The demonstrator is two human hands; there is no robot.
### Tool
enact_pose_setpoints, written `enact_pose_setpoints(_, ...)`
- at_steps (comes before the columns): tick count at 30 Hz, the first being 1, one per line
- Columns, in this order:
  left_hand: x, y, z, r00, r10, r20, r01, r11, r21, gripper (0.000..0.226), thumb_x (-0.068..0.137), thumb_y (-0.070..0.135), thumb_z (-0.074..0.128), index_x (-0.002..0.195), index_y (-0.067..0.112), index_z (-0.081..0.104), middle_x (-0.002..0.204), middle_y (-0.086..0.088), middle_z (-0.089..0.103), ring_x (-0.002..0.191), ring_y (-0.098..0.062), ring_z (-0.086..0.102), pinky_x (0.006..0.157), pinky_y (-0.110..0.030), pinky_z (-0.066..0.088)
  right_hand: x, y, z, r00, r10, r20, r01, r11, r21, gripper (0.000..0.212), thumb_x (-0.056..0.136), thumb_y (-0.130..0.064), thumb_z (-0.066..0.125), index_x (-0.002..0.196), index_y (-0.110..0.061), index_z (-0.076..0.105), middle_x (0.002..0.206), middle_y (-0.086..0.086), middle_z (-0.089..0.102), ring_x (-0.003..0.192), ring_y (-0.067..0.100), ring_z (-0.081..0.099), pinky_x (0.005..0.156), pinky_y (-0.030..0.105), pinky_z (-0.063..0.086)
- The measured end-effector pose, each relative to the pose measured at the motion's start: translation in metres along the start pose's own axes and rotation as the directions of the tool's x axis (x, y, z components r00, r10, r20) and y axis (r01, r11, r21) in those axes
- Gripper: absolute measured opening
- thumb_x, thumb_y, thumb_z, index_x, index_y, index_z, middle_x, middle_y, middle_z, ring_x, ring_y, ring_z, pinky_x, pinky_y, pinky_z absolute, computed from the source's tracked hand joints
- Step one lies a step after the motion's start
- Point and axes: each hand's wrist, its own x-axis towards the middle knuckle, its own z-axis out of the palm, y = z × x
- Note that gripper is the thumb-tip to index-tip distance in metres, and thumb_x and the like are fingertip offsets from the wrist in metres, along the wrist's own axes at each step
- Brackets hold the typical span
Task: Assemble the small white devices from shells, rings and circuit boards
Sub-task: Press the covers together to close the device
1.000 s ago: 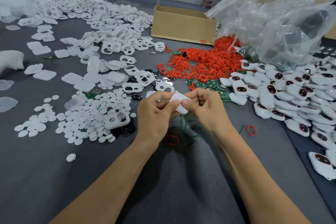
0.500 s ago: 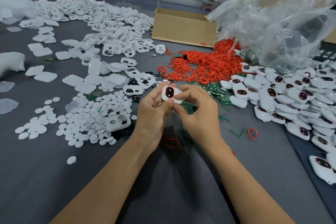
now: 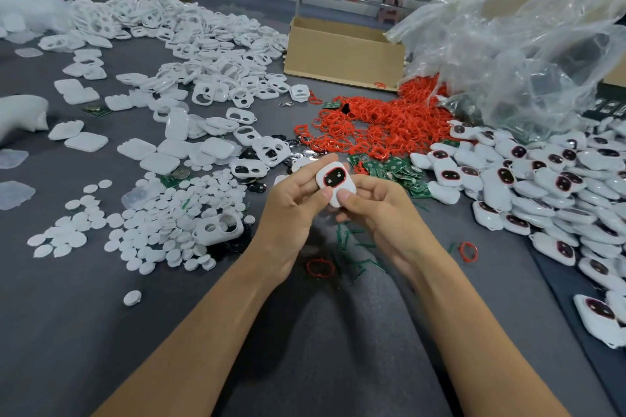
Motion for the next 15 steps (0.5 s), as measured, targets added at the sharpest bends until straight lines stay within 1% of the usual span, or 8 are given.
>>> enact_pose_setpoints(2, -0.0004, 0.0000, 0.0005, 0.999, -0.003, 0.032, 0.003, 1.000, 0.004, 0.043, 0.084, 0.029, 0.057, 0.127, 0.023, 0.060, 0.122, 0.000, 0.068, 0.113, -0.013, 0.064, 0.097, -0.032, 0.052, -0.0001, 0.0001, -0.0004, 0.998, 0.028, 0.049, -0.029, 0.999, 0.016, 0.017, 0.091, 0.007, 0.050, 0.101, 0.006, 0.062, 0.077, 0.011, 0.066, 0.065, 0.013, 0.061, 0.061, 0.019, 0.051)
enact_pose_setpoints(4, -0.0011, 0.0006, 0.0011, 0.999, -0.004, 0.051, 0.003, 1.000, 0.010, 0.050, 0.078, 0.041, 0.062, 0.125, 0.023, 0.061, 0.120, 0.001, 0.068, 0.112, -0.014, 0.065, 0.096, -0.031, 0.053, 0.0005, -0.0002, -0.0009, 0.999, 0.037, 0.036, -0.037, 0.999, 0.022, 0.016, 0.090, 0.008, 0.049, 0.099, 0.007, 0.063, 0.073, 0.011, 0.066, 0.062, 0.015, 0.062, 0.059, 0.019, 0.052)
enact_pose_setpoints(5, -0.0016, 0.0006, 0.0013, 0.998, 0.000, 0.055, -0.001, 1.000, 0.014, 0.055, 0.075, 0.047, 0.061, 0.125, 0.023, 0.062, 0.120, 0.002, 0.068, 0.113, -0.014, 0.064, 0.096, -0.029, 0.052, 0.0007, -0.0001, -0.0010, 0.999, 0.036, 0.022, -0.037, 0.999, 0.018, 0.016, 0.090, 0.009, 0.049, 0.095, 0.006, 0.064, 0.070, 0.011, 0.066, 0.060, 0.015, 0.062, 0.058, 0.019, 0.052)
enact_pose_setpoints(7, -0.0027, 0.0011, 0.0023, 0.998, 0.012, 0.060, -0.014, 1.000, 0.026, 0.057, 0.074, 0.050, 0.059, 0.125, 0.025, 0.063, 0.121, 0.004, 0.068, 0.114, -0.012, 0.064, 0.096, -0.027, 0.052, 0.0005, -0.0003, -0.0019, 0.999, 0.034, -0.006, -0.034, 0.999, 0.004, 0.018, 0.088, 0.011, 0.050, 0.088, 0.003, 0.066, 0.064, 0.008, 0.067, 0.056, 0.014, 0.062, 0.055, 0.019, 0.051)
enact_pose_setpoints(10, -0.0039, 0.0000, 0.0033, 0.997, 0.023, 0.072, -0.026, 0.999, 0.044, 0.051, 0.078, 0.045, 0.060, 0.125, 0.025, 0.063, 0.122, 0.006, 0.068, 0.116, -0.010, 0.062, 0.097, -0.025, 0.050, -0.0007, -0.0004, -0.0021, 0.998, 0.041, -0.039, -0.041, 0.999, -0.005, 0.022, 0.086, 0.013, 0.050, 0.081, 0.000, 0.066, 0.059, 0.007, 0.066, 0.053, 0.012, 0.061, 0.052, 0.018, 0.050)
enact_pose_setpoints(12, -0.0028, -0.0011, 0.0035, 0.998, 0.017, 0.053, -0.020, 0.999, 0.046, 0.043, 0.085, 0.035, 0.059, 0.126, 0.025, 0.062, 0.122, 0.005, 0.068, 0.115, -0.011, 0.063, 0.098, -0.028, 0.051, -0.0005, 0.0010, -0.0003, 0.998, 0.048, -0.040, -0.048, 0.999, 0.008, 0.021, 0.087, 0.012, 0.050, 0.084, -0.001, 0.067, 0.061, 0.006, 0.067, 0.055, 0.012, 0.062, 0.053, 0.018, 0.050)
enact_pose_setpoints(15, -0.0010, -0.0025, 0.0028, 1.000, -0.022, 0.001, 0.022, 1.000, -0.020, 0.044, 0.085, 0.026, 0.053, 0.128, 0.024, 0.059, 0.121, 0.000, 0.067, 0.114, -0.017, 0.064, 0.096, -0.032, 0.053, 0.0006, 0.0037, 0.0044, 0.998, 0.060, -0.007, -0.059, 0.997, 0.047, 0.019, 0.091, 0.008, 0.050, 0.092, -0.001, 0.066, 0.068, 0.004, 0.070, 0.061, 0.009, 0.064, 0.058, 0.016, 0.052)
